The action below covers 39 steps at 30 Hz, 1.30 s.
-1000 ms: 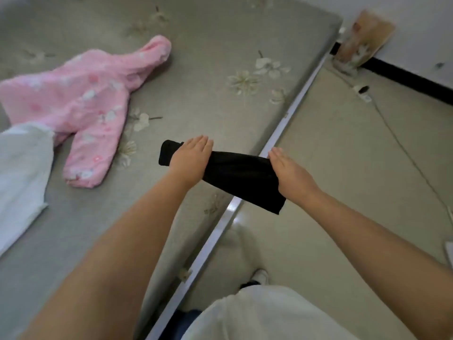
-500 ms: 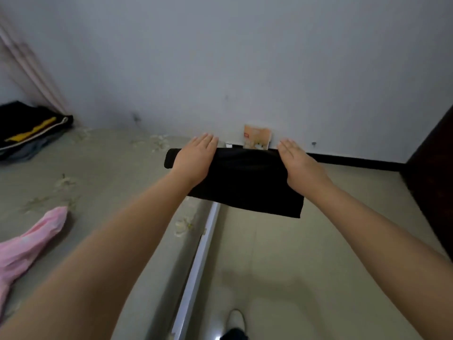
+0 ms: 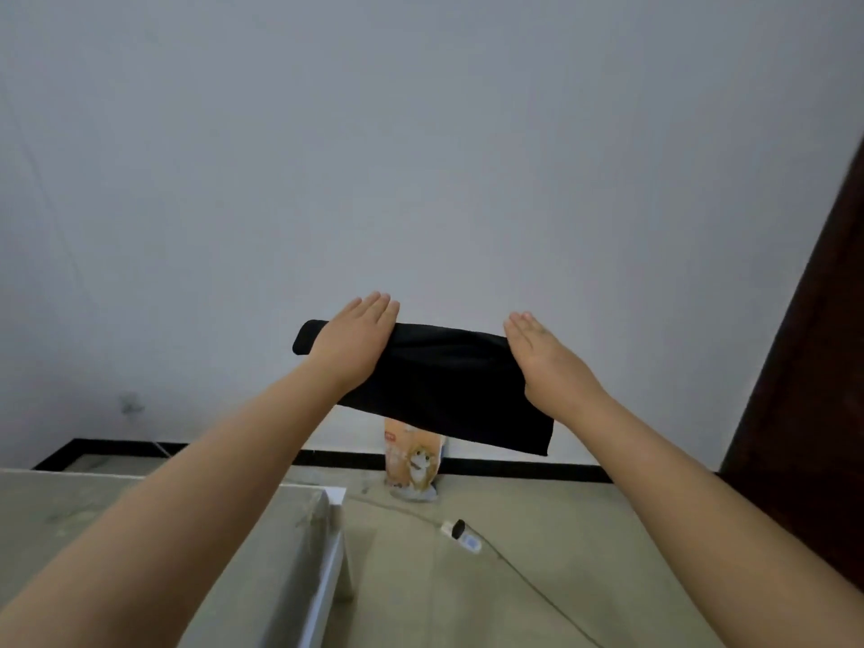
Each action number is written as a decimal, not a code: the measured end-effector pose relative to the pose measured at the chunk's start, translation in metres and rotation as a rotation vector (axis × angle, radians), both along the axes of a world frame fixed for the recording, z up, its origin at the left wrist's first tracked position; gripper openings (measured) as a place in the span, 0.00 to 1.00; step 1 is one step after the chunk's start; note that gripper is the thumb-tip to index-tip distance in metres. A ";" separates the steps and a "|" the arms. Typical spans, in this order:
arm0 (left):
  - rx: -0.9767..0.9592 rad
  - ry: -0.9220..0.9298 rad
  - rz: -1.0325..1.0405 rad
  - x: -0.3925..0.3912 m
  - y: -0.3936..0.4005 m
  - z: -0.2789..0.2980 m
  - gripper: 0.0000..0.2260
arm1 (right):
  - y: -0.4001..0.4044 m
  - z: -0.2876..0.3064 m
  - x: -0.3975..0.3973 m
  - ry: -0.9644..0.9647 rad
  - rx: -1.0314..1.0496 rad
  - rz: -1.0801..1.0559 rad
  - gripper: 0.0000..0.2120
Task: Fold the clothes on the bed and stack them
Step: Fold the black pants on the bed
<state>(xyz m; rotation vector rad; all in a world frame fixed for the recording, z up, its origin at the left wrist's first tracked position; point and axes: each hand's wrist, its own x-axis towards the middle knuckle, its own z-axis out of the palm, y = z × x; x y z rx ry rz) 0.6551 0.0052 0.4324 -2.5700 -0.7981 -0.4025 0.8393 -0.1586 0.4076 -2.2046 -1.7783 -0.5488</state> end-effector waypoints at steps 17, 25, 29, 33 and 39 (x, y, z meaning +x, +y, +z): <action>0.009 -0.018 0.418 0.172 0.263 0.040 0.24 | 0.355 0.049 0.218 -0.055 -0.036 0.378 0.31; 0.005 -0.002 0.632 0.134 0.441 0.043 0.26 | 0.575 0.062 0.189 -0.099 -0.008 0.566 0.31; -0.003 -0.006 0.736 0.110 0.521 0.048 0.25 | 0.674 0.065 0.162 -0.140 -0.017 0.620 0.29; 0.006 -0.026 0.837 0.086 0.592 0.040 0.24 | 0.763 0.061 0.132 -0.157 -0.022 0.645 0.28; -0.043 -0.036 1.050 0.027 0.684 0.010 0.25 | 0.899 0.038 0.061 -0.109 -0.060 0.794 0.28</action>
